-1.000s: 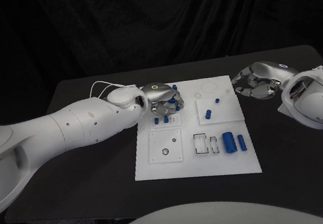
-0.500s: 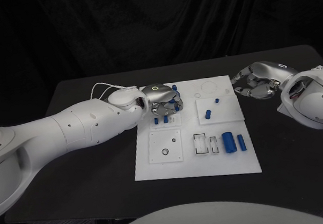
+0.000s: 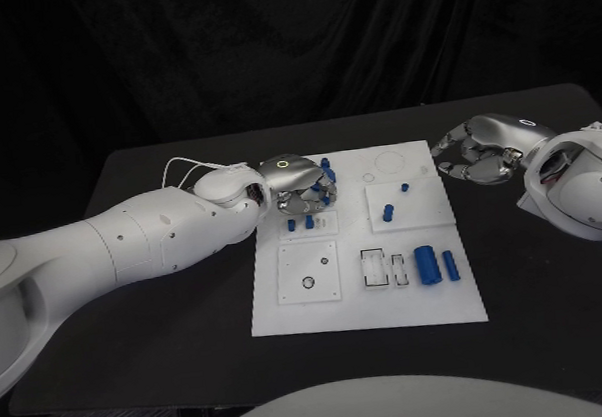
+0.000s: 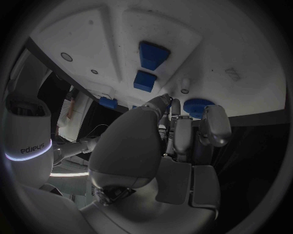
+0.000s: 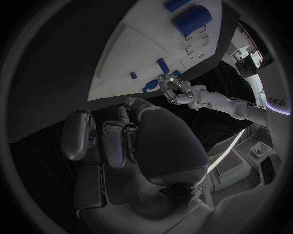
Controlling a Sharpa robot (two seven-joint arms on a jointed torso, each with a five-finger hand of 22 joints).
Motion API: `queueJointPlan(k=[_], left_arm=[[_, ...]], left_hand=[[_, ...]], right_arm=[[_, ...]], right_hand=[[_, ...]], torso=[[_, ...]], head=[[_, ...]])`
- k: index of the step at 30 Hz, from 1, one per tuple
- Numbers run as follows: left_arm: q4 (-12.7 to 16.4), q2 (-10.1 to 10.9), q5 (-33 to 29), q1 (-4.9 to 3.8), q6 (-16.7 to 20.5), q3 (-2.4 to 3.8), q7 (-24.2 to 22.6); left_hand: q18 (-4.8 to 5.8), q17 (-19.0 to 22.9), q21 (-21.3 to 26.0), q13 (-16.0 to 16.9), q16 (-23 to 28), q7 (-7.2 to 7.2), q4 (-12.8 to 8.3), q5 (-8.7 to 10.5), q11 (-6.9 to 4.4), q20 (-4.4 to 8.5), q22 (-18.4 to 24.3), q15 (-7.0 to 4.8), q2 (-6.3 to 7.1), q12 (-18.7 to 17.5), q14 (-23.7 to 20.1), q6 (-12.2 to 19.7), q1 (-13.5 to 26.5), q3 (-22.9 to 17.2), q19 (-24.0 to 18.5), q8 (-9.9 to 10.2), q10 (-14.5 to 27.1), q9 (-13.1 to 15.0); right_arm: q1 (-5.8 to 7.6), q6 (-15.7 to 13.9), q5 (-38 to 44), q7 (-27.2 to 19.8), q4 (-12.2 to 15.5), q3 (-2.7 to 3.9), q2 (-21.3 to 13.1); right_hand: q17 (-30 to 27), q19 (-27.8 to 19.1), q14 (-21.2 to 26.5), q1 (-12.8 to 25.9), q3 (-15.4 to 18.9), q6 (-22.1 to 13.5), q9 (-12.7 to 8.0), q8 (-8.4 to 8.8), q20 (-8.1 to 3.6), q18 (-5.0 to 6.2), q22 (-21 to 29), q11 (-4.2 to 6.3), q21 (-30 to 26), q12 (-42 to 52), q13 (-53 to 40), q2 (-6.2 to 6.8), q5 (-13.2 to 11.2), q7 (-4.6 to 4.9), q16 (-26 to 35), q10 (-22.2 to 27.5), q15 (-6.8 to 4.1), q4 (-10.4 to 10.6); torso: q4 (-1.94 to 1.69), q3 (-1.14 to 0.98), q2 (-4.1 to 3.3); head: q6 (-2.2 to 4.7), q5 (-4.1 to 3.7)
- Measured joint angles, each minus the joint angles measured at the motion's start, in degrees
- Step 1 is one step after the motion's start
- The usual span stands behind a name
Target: Assemble the parts on the task board
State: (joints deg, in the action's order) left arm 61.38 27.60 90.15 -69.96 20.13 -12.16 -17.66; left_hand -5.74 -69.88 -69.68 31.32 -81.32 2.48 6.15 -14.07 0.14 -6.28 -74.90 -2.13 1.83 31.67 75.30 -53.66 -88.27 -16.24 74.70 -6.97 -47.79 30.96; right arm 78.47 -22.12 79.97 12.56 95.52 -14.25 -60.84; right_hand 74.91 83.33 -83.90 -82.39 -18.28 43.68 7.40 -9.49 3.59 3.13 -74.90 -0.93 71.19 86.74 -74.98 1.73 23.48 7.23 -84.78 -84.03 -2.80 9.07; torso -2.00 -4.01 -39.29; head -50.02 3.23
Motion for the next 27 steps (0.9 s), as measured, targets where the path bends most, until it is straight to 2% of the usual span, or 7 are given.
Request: queueJointPlan(k=[7,13,16,21,27], left_arm=[[4.17,3.37,0.01,-0.18,2.11,-0.01,-0.13],[9.26,7.25,0.03,-2.21,2.89,0.02,0.14],[11.38,9.03,0.03,-2.77,2.73,0.05,0.64],[12.98,11.0,0.03,-3.0,1.44,-0.02,1.73],[12.34,11.64,0.04,-3.05,-0.53,-0.02,2.75]], left_hand=[[-0.01,-0.07,-0.57,-0.48,0.0,0.19,-0.16,-0.28,0.05,0.03,0.0,-0.02,0.0,-0.02,0.38,-0.61,0.0,-0.16,0.58,0.0,-0.51,0.02],[-0.01,0.37,-0.57,-0.81,0.0,0.4,-0.33,-0.28,0.07,0.03,0.0,-0.02,0.0,-0.51,0.38,-0.81,0.0,0.01,0.58,0.01,-0.54,0.01],[-0.01,0.08,-0.57,-1.05,0.0,0.4,-0.49,-0.28,0.38,0.03,0.0,0.29,0.0,-0.94,0.69,-0.81,0.0,-0.15,0.58,0.02,-0.84,0.0],[0.0,0.29,-0.57,-1.63,0.0,0.7,-0.49,-0.28,0.39,0.22,0.0,0.49,0.03,-1.82,0.89,-1.11,0.02,-0.15,0.77,0.1,-0.86,-0.22],[-0.01,-0.14,-0.88,-2.04,0.0,0.89,-0.49,-0.05,0.62,0.43,0.0,0.72,0.62,-2.26,1.12,-1.31,0.61,-0.15,0.99,0.1,-1.1,-0.33]], right_arm=[[0.0,0.03,0.0,0.0,0.07,0.0,-0.31],[0.0,0.11,0.0,0.04,0.09,0.0,-0.45],[0.0,0.17,0.0,0.06,0.06,0.0,-0.42],[0.0,0.28,0.0,0.07,-0.01,0.0,-0.39],[0.0,0.42,-0.12,0.06,-0.17,0.0,-0.37]], right_hand=[[0.0,0.0,0.0,0.0,0.0,0.0,0.0,0.0,0.0,0.0,0.0,0.0,0.0,0.0,0.0,0.0,0.0,0.0,0.0,0.0,0.0,0.0],[0.0,0.0,0.0,0.0,-0.16,0.0,-0.05,0.0,0.0,0.0,0.0,0.0,0.0,0.0,0.0,0.0,0.0,0.0,0.0,0.0,0.0,0.17],[0.0,0.0,0.0,0.0,-0.16,0.0,-0.05,0.0,0.0,0.01,0.0,0.0,0.0,0.0,0.0,0.0,0.0,0.0,0.0,0.0,0.0,0.17],[0.0,0.0,0.0,0.0,-0.16,0.0,-0.04,0.0,0.0,0.0,0.0,0.0,0.0,0.0,0.0,0.0,0.0,0.0,0.0,0.0,0.0,0.16],[0.0,0.0,0.0,0.0,-0.16,0.12,-0.04,0.0,0.0,0.0,-0.05,0.0,0.0,0.0,0.0,0.0,0.0,-0.12,0.0,0.0,0.0,0.16]], torso=[[-0.06,0.01,0.02],[-0.07,0.02,0.07],[-0.08,0.02,0.1],[-0.1,-0.02,0.13],[-0.14,-0.03,0.1]], head=[[0.02,-0.1],[0.02,0.07],[0.03,0.21],[0.03,0.3],[0.03,0.45]])
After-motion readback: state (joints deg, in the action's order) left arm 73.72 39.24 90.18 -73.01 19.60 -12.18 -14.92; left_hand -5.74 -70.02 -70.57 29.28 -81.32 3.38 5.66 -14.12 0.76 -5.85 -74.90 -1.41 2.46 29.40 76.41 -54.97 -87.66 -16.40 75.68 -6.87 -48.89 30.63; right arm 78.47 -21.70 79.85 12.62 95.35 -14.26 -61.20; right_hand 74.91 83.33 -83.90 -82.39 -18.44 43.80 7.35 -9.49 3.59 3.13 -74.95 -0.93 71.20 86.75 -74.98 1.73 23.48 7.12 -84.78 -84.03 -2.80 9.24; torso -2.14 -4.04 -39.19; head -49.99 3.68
